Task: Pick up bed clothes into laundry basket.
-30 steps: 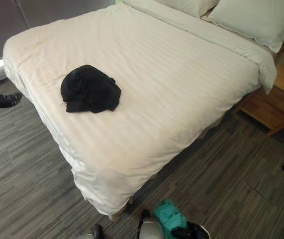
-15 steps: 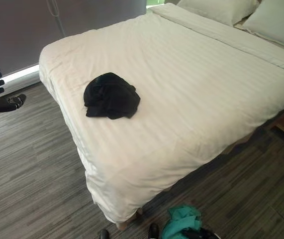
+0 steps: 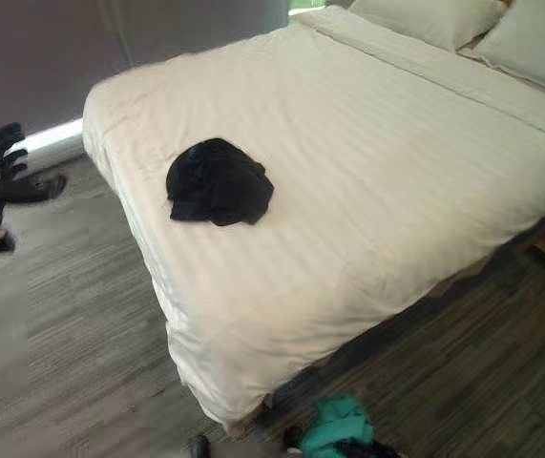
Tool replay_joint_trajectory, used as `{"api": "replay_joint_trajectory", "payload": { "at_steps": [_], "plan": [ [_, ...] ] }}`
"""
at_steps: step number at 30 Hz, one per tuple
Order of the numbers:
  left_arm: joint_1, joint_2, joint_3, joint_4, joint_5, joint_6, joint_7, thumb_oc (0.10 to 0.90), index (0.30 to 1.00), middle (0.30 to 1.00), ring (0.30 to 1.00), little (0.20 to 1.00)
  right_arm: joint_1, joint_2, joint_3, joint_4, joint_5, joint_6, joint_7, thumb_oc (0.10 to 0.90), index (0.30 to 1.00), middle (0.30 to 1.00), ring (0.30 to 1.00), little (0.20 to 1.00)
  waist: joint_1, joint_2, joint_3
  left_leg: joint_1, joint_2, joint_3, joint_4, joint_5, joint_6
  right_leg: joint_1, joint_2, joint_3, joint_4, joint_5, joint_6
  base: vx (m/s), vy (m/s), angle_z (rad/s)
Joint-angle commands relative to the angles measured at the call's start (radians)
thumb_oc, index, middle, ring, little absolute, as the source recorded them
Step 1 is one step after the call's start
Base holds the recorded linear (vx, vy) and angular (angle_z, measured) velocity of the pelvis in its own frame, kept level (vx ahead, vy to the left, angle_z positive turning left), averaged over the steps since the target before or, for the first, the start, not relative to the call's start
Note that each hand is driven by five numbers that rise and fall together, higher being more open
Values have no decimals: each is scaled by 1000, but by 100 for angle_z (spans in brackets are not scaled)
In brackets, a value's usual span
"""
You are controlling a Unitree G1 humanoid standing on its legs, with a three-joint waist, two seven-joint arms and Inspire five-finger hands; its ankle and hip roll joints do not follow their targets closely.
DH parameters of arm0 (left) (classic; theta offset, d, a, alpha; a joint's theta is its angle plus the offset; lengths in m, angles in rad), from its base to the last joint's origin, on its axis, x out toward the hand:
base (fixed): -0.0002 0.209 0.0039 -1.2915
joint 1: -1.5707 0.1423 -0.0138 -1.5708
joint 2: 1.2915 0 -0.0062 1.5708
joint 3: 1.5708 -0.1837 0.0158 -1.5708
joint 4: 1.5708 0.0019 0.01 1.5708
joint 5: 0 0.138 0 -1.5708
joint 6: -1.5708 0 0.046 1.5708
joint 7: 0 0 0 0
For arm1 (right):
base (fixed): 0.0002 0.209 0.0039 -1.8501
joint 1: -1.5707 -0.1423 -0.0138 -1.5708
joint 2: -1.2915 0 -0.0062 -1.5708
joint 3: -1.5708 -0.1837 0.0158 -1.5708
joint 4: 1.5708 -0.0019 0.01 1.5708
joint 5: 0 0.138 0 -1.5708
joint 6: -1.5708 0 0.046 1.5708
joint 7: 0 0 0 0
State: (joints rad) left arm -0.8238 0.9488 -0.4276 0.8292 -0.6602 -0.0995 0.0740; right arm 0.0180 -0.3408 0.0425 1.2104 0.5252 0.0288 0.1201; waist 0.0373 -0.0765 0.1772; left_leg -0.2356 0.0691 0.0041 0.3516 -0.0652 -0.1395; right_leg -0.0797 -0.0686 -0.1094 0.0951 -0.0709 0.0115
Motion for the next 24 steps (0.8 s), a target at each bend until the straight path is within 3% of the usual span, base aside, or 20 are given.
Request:
{"api": "replay_joint_trajectory", "payload": {
  "at_steps": [1,4,7,10,12,14,16,17,18,19,20,21,22,24],
  "plan": [
    [-270,54,27,38,85,-73,12,800,900,900,900,900,19,-167,-22,2,-8,-39,-17,400,300,300,300,300,-41,71,-26,-18,21,-15,-409,307,23,242,6,50,-129,11,92,306,188,-98],
    [-297,42,13,76,111,-70,16,800,900,900,900,900,38,-163,-20,5,-17,-36,-11,400,300,300,300,300,-60,58,-44,-5,35,2,-365,305,25,262,-1,83,-123,-5,105,275,253,-121],
    [-344,33,-14,144,103,-53,2,800,900,900,900,900,54,-134,9,24,-67,-17,13,400,300,300,300,300,-70,13,-84,14,32,24,-325,245,47,249,-40,116,-99,3,135,248,247,-74],
    [-404,62,-68,194,157,-33,-16,800,900,900,900,900,44,-107,32,0,-64,-8,35,400,300,300,300,300,-76,-38,-100,73,23,85,-309,181,85,172,-75,156,55,100,185,220,250,-87],
    [-408,80,-71,196,178,-28,-17,800,900,900,900,900,48,-98,48,-31,-70,-8,50,400,300,300,300,300,-87,-43,-85,128,32,116,-323,167,97,103,-77,153,172,183,204,161,221,-72],
    [-409,89,-70,227,210,-17,-21,800,900,900,900,900,55,-85,63,-54,-84,-7,60,400,300,300,300,300,-100,-39,-78,174,36,130,-345,153,106,52,-67,141,229,214,207,125,187,-72],
    [-418,96,-74,247,236,-10,-23,800,900,900,900,900,63,-87,67,-57,-94,-6,62,400,300,300,300,300,-108,-39,-79,200,37,142,-362,146,107,20,-66,125,215,215,203,171,136,-48],
    [-461,128,-122,284,342,-2,-21,800,900,900,900,900,73,-96,72,-63,-116,-1,69,400,300,300,300,300,-122,-44,-80,246,32,178,-406,138,97,-17,-78,56,101,208,199,279,145,-32],
    [-489,139,-137,291,363,-3,-12,800,900,900,900,900,76,-98,67,-71,-125,-2,71,400,300,300,300,300,-126,-55,-73,265,27,185,-418,128,90,-13,-80,2,7,206,199,290,85,-28],
    [-512,150,-161,302,413,1,-6,800,900,900,900,900,100,-114,68,-87,-128,-9,76,400,300,300,300,300,-129,-72,-67,261,12,165,-408,118,97,4,-75,31,8,219,201,146,1,-54],
    [-481,158,-147,279,427,7,-18,800,900,900,900,900,120,-125,50,-75,-135,-2,73,400,300,300,300,300,-131,-87,-62,266,7,173,-418,113,104,-20,-84,43,10,275,219,93,12,-20],
    [-504,158,-157,277,445,12,0,800,900,900,900,900,128,-128,59,-73,-145,-6,78,400,300,300,300,300,-138,-98,-61,250,5,163,-415,119,105,-26,-64,55,2,253,203,-46,14,9],
    [-509,149,-166,283,474,16,5,800,900,900,900,900,125,-129,70,-81,-149,0,75,400,300,300,300,300,-144,-114,-39,241,2,171,-425,117,105,-63,-67,51,-7,279,205,-26,4,62],
    [-555,149,-204,323,492,14,8,800,900,900,900,900,134,-137,68,-99,-150,-2,87,400,300,300,300,300,-153,-137,-30,219,0,167,-431,116,102,-53,-54,44,-68,268,195,-47,-49,26]
  ]
}}
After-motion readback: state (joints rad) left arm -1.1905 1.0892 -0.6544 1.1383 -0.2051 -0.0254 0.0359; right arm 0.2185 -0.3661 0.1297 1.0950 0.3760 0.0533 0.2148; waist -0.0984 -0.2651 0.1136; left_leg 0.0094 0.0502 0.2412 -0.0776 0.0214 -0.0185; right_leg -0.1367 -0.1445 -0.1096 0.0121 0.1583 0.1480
